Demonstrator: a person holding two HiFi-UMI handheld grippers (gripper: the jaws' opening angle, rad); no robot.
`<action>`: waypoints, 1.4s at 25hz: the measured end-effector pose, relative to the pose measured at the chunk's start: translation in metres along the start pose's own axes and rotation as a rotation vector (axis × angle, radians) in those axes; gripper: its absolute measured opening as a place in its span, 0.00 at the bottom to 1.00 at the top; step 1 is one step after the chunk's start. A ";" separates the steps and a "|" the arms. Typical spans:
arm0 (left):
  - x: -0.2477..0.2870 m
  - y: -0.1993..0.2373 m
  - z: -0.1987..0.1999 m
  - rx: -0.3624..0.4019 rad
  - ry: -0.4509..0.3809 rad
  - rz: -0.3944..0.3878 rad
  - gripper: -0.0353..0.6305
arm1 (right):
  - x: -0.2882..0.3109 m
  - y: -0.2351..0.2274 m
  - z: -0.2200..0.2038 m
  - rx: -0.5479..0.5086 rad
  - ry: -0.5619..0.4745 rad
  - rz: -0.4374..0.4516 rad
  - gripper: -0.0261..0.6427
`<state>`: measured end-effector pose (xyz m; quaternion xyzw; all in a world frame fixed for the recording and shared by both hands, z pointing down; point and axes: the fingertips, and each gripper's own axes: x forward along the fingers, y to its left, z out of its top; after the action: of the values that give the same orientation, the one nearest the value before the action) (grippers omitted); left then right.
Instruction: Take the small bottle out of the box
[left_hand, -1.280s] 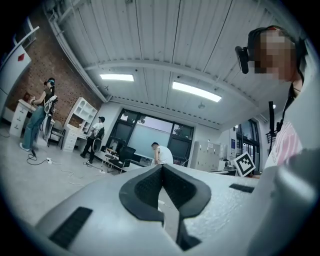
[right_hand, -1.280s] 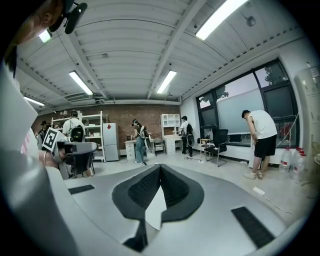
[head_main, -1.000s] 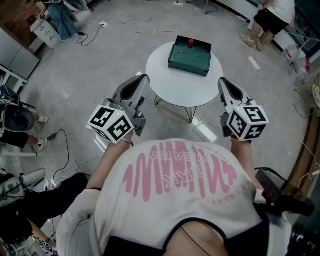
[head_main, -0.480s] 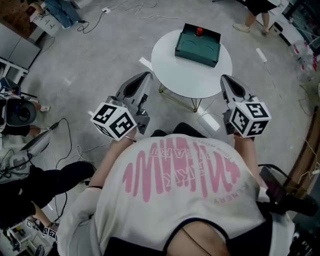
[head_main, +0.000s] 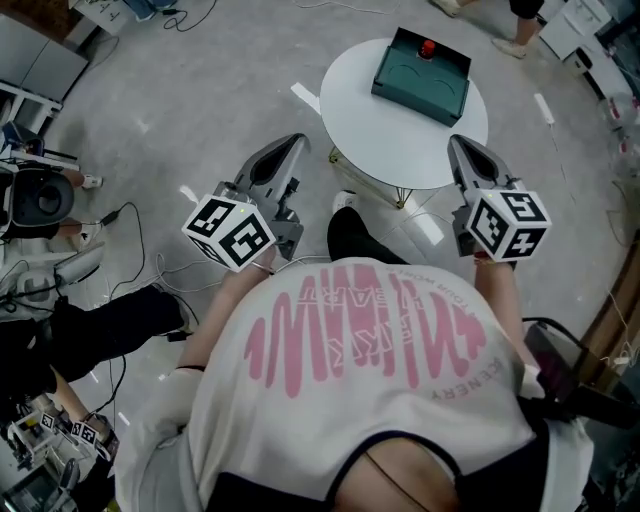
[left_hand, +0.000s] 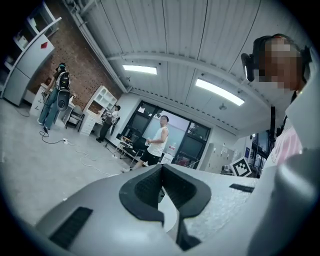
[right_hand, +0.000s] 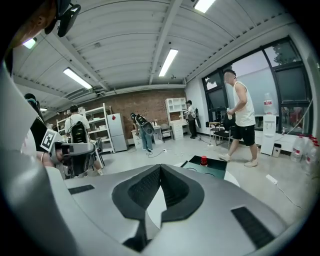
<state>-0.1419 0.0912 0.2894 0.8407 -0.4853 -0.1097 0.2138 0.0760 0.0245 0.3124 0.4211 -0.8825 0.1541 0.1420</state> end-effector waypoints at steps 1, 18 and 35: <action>0.003 0.005 0.002 0.002 0.001 0.005 0.06 | 0.008 -0.001 0.002 -0.003 0.003 0.005 0.05; 0.141 0.078 0.049 0.008 0.014 0.033 0.06 | 0.132 -0.105 0.070 0.018 -0.009 -0.004 0.05; 0.239 0.160 -0.024 -0.098 0.271 0.016 0.06 | 0.239 -0.188 -0.007 0.312 0.153 -0.055 0.05</action>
<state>-0.1349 -0.1787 0.3902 0.8325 -0.4528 -0.0170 0.3189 0.0800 -0.2526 0.4383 0.4491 -0.8226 0.3167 0.1462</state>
